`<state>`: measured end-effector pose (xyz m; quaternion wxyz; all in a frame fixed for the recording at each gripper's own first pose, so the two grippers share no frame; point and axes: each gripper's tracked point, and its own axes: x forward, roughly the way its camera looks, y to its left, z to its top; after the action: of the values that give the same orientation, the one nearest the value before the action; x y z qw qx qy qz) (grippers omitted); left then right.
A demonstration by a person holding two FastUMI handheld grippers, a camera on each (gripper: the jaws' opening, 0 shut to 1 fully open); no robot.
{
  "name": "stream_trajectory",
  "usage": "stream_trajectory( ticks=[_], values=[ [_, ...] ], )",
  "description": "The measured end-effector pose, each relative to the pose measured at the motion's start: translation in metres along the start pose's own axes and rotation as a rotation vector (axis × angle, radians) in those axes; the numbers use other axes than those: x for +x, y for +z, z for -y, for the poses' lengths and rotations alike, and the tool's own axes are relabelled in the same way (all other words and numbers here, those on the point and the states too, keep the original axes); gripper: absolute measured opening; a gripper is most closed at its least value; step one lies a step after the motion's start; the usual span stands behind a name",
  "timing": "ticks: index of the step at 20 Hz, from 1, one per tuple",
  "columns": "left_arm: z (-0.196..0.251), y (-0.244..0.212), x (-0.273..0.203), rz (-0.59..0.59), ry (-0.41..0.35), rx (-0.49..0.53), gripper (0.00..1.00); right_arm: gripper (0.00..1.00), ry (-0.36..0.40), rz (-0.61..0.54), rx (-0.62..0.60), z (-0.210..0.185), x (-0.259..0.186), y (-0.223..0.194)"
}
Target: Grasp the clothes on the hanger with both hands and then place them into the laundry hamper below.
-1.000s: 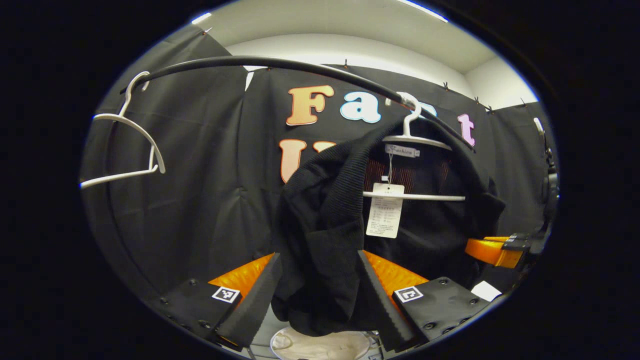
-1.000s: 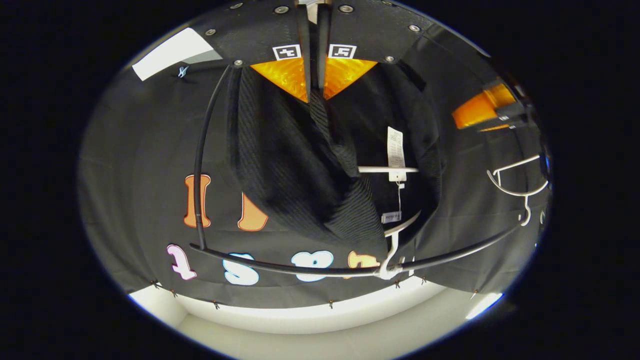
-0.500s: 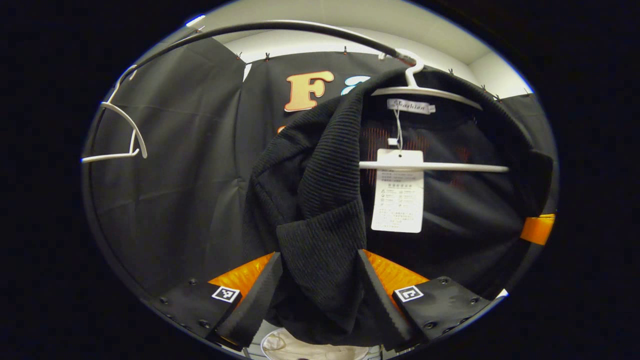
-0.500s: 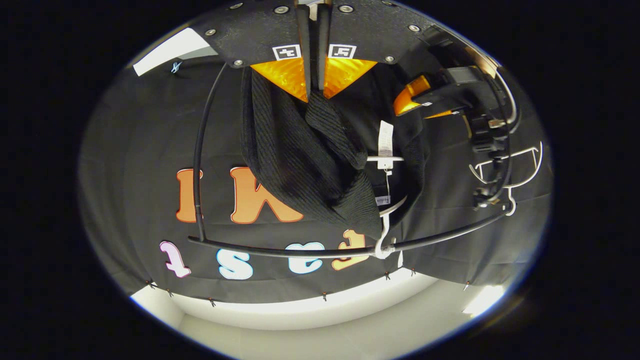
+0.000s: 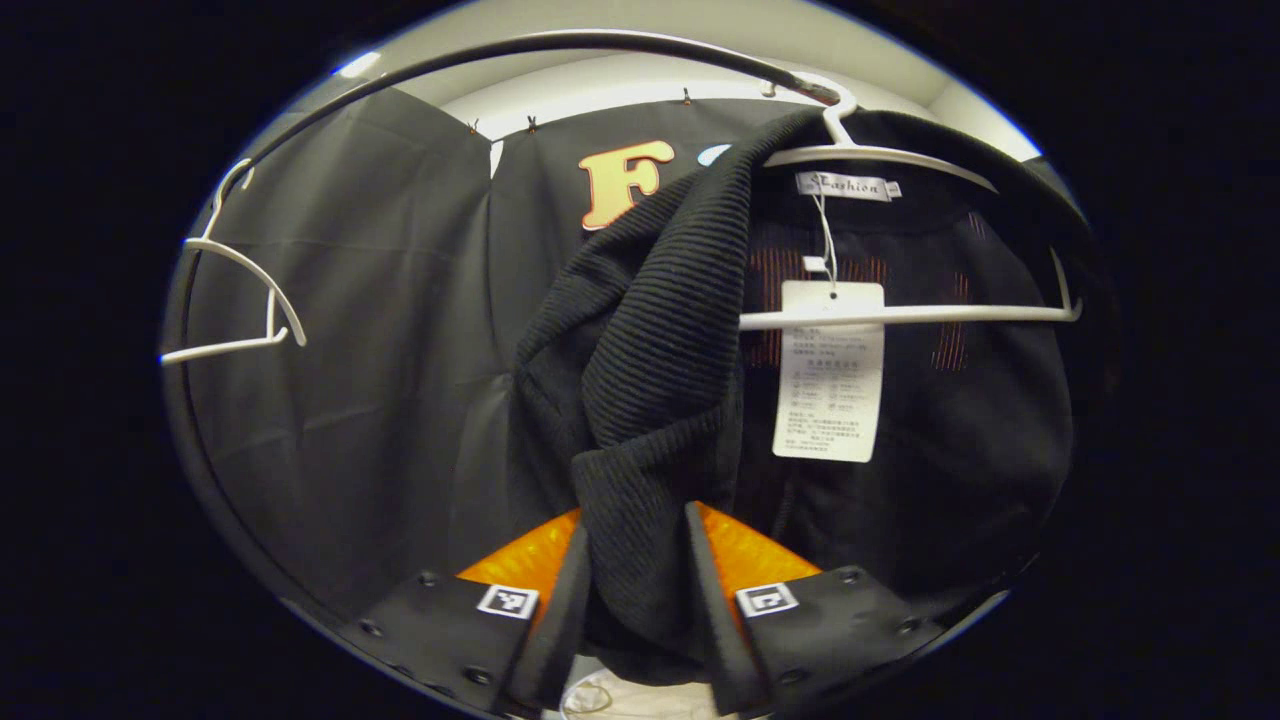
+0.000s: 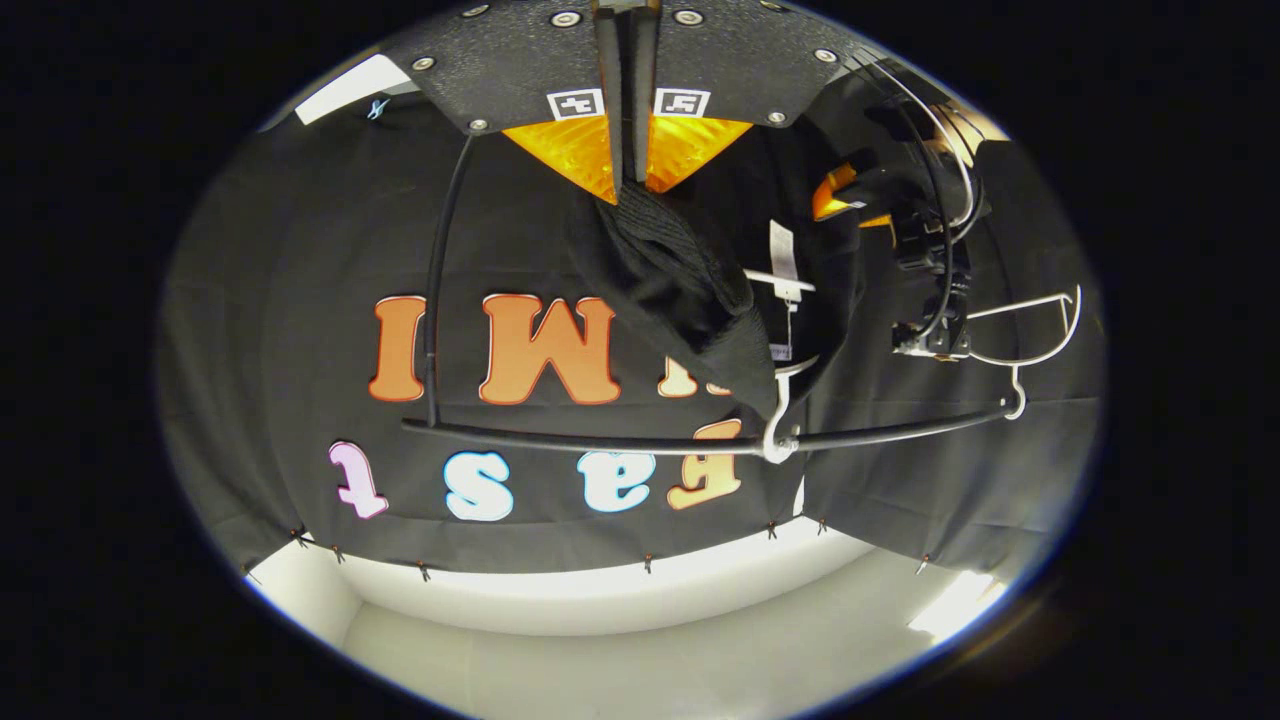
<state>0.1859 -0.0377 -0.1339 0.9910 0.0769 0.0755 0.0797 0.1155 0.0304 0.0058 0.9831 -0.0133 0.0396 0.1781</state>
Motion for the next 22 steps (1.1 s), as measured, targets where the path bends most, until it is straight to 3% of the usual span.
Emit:
stream_trajectory(
  ticks=[2,4,9,10,14,16,17,18,19,22],
  values=[
    [-0.016,0.013,-0.007,0.023,0.024,0.035,0.35,0.04,-0.014,0.024,-0.004,0.008,0.0,0.015],
    [-0.034,0.027,-0.009,0.04,0.035,0.066,0.27,0.04,-0.039,0.058,-0.018,0.02,0.0,0.035],
    [-0.077,0.07,-0.005,0.1,0.067,0.057,0.27,0.04,-0.122,0.125,-0.063,0.047,0.007,0.076],
    [-0.087,0.08,-0.003,0.119,0.079,0.064,0.27,0.08,-0.134,0.13,-0.07,0.053,0.01,0.081],
    [-0.115,0.095,-0.001,0.114,0.101,0.049,0.27,0.03,-0.156,0.135,-0.079,0.061,0.02,0.091],
    [-0.097,0.086,-0.009,0.089,0.013,0.012,0.27,0.02,-0.16,0.137,-0.079,0.06,0.018,0.092],
    [-0.079,0.079,-0.018,0.06,-0.058,-0.004,0.15,0.02,-0.161,0.135,-0.077,0.06,0.018,0.091],
    [-0.06,0.072,-0.027,0.044,-0.118,-0.026,0.16,0.02,-0.16,0.133,-0.077,0.058,0.019,0.09],
    [-0.043,0.069,-0.036,0.04,-0.166,-0.054,0.24,0.0,-0.16,0.133,-0.08,0.058,0.019,0.089],
    [0.007,0.053,-0.059,-0.011,-0.324,-0.131,0.57,0.02,-0.16,0.129,-0.081,0.057,0.018,0.089]
  ],
)
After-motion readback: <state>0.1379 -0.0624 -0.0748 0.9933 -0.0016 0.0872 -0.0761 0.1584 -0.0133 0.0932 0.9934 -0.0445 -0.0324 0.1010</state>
